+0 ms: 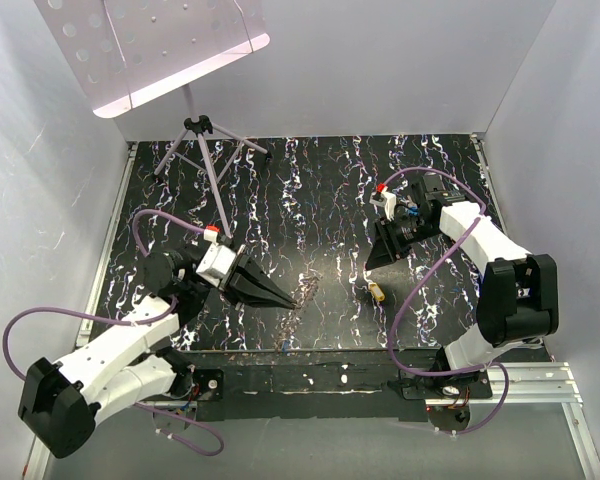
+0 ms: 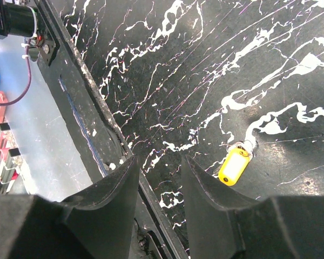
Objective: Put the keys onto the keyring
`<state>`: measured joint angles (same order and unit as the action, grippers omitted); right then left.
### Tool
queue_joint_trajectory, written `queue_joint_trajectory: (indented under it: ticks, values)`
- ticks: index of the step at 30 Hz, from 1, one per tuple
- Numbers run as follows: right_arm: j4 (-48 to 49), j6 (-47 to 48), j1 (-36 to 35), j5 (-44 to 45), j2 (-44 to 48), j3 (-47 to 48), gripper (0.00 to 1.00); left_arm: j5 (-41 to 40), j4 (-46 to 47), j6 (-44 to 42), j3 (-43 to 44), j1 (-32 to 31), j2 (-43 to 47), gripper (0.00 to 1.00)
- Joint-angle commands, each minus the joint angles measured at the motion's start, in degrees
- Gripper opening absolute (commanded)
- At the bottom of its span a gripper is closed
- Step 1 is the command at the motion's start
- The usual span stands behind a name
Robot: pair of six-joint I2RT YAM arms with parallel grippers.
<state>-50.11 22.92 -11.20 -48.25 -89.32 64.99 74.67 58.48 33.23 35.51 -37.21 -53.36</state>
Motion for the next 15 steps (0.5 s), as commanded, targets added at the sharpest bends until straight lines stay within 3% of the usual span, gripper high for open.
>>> queue_joint_trajectory:
  ticks: [1,8,13,15]
  values:
    - [-1.31,1.17,0.3,-2.11,1.6,1.37,0.45,-0.06,-1.52,-1.33,2.29,0.21,1.68,0.0]
    - [-1.4,1.34,0.3,-2.29,1.78,1.28,0.45,-0.75,-8.36,-5.88,2.99,0.3,2.74,0.0]
    - [1.32,-1.55,0.39,1.22,1.52,0.4,0.45,-8.56,-30.3,-20.55,3.34,0.56,4.76,0.0]
    - [3.16,-3.57,0.57,4.38,1.17,-0.39,0.45,-12.34,-33.33,-21.89,2.56,2.48,4.59,0.0]
